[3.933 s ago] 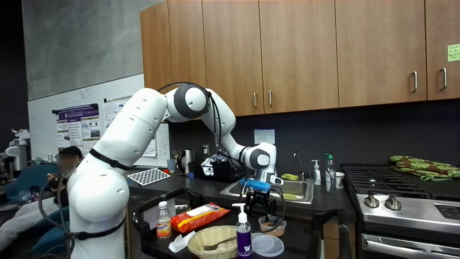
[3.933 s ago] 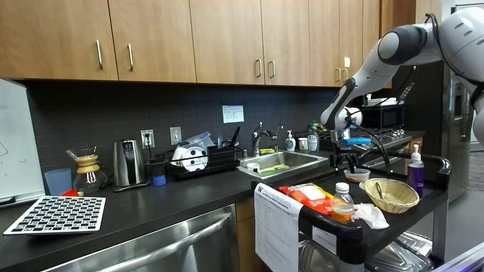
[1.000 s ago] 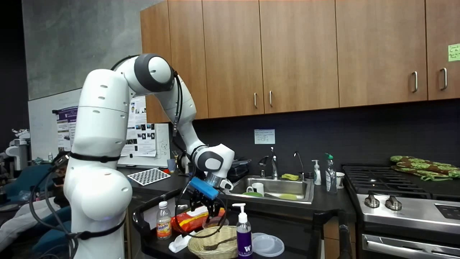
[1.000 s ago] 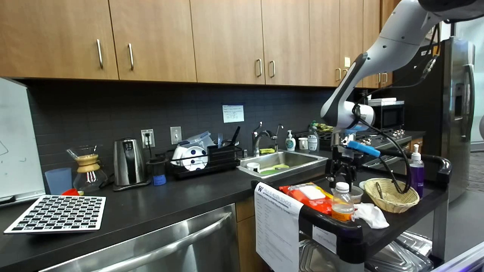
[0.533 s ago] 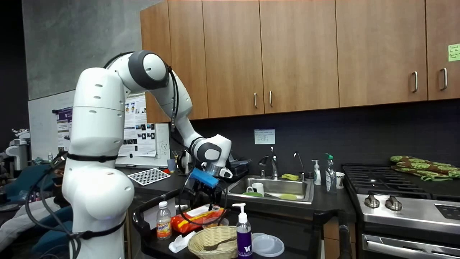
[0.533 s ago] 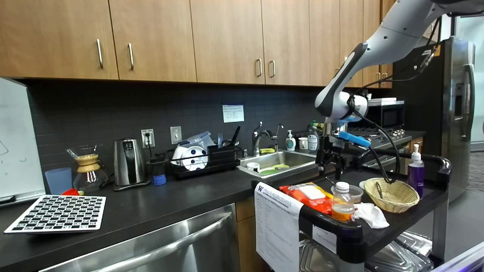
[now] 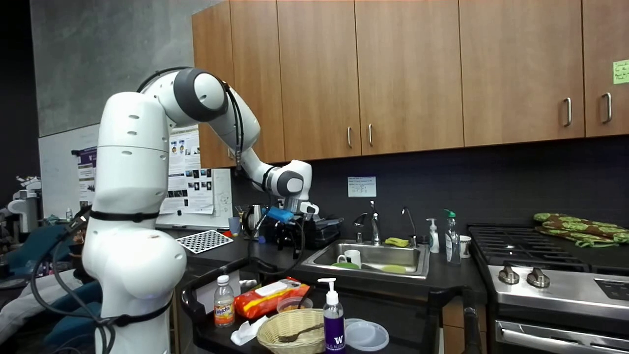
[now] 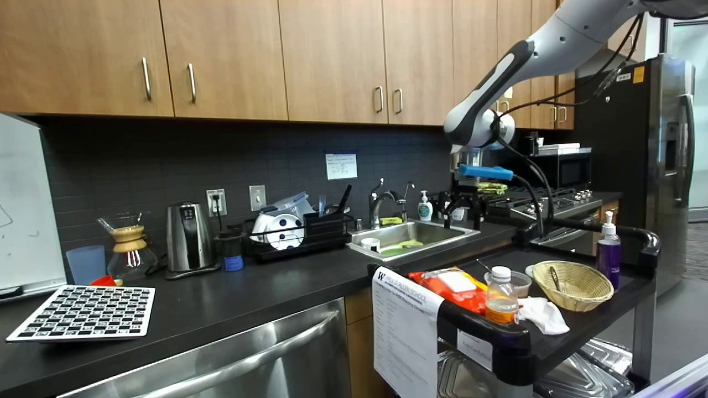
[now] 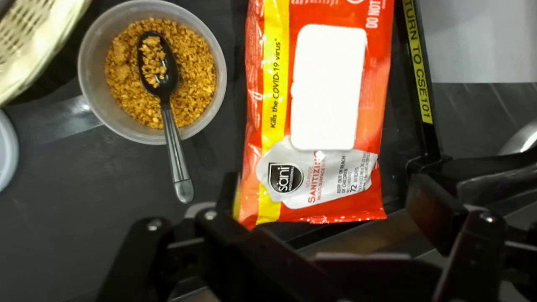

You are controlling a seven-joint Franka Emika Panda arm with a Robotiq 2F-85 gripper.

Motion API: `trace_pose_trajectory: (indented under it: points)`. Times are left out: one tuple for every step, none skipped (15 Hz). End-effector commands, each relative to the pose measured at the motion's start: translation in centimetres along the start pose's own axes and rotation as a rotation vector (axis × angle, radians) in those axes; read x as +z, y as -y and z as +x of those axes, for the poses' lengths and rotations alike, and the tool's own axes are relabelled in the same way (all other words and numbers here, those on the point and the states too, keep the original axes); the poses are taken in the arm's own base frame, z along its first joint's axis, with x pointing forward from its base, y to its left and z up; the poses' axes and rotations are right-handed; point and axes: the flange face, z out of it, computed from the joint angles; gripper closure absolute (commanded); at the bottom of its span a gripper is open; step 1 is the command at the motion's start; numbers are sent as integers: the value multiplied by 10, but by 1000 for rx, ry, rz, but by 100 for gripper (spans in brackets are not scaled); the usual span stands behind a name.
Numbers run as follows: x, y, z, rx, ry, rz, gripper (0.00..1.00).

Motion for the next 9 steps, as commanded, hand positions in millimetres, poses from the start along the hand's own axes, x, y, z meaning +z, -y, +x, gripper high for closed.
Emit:
trace_pose_trajectory:
  points:
    - [-24,22,16,173,22,-106,0]
    - [-27,29,19,216,38,-142,0]
    - [-30,32,21,258,55,-175,0]
    - [-31,34,24,293,89,-201,0]
    - [-32,37,26,316,120,-216,0]
    - [-31,40,28,339,152,-236,0]
    - [-29,43,31,360,188,-248,0]
    - [-26,44,34,387,214,-266,0]
    - [-22,42,37,414,239,-283,0]
